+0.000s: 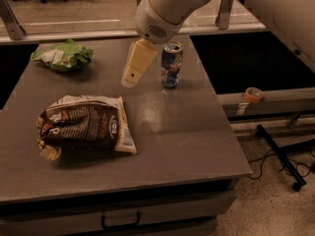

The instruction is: Pick green rice chip bag

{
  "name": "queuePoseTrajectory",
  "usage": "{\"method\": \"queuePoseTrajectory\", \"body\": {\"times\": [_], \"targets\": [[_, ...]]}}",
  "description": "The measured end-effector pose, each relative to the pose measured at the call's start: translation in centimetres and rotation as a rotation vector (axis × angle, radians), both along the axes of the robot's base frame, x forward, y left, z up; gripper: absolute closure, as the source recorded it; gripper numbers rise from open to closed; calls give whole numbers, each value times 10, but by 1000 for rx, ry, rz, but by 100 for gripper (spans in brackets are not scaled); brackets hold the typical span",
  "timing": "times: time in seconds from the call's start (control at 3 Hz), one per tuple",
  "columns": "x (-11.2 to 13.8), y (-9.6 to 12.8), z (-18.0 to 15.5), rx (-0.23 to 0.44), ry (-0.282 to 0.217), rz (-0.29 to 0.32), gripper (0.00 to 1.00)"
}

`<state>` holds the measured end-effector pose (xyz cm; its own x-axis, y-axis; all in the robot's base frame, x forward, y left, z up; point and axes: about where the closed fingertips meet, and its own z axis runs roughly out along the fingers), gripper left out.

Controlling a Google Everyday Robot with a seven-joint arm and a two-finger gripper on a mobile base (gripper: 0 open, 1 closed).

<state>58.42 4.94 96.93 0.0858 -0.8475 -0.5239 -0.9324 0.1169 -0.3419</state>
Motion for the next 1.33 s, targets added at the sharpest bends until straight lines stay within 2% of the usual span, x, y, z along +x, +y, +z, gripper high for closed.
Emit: {"method": "queuePoseTrajectory", "body": {"times": [0.33, 0.67, 1.0, 1.33], "targets": [[27, 28, -23, 116, 52, -113, 0], [63, 64, -27, 200, 17, -229, 0], [68, 69, -21, 243, 29, -281, 0], [67, 69, -21, 242, 31, -281, 0]]}}
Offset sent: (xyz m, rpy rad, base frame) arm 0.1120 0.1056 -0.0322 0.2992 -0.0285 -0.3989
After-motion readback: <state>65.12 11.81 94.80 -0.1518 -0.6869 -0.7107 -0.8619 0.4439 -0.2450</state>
